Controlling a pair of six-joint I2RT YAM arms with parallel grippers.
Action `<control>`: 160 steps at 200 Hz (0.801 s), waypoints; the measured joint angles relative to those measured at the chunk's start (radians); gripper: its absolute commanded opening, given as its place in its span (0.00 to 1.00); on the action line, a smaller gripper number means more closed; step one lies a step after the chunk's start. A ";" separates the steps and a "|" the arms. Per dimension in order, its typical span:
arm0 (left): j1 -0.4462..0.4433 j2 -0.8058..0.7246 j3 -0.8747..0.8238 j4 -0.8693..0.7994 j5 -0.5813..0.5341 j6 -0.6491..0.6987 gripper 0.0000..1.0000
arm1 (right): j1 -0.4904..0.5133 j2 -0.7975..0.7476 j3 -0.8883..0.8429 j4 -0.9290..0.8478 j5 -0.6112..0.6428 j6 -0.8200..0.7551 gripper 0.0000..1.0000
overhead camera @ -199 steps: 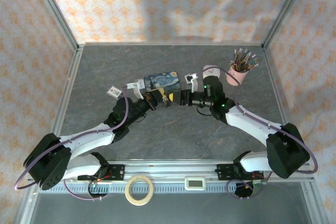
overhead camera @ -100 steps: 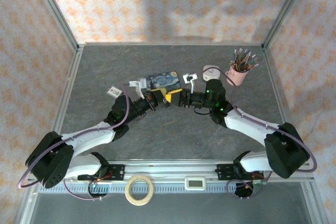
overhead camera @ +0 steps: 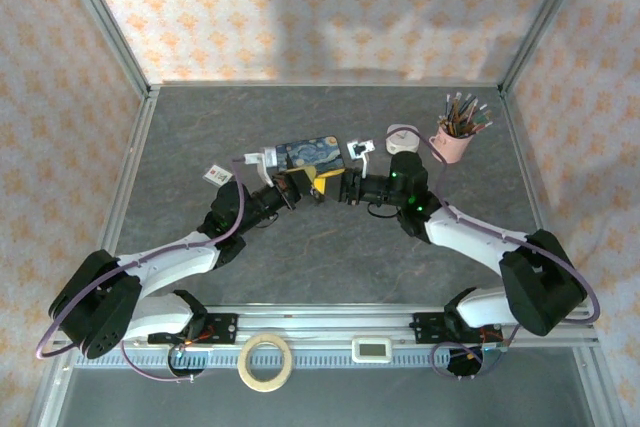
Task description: Unlock a padlock with a key
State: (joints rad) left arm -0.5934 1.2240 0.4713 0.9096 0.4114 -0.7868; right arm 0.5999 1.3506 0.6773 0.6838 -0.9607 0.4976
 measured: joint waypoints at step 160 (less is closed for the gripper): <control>0.000 0.001 -0.014 0.042 -0.058 -0.137 0.65 | 0.030 0.021 0.026 -0.131 0.140 -0.102 0.00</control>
State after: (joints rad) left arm -0.5934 1.2251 0.4576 0.9516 0.3531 -0.9241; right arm 0.6300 1.3712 0.7033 0.5529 -0.8207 0.3958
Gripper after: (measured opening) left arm 0.474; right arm 0.041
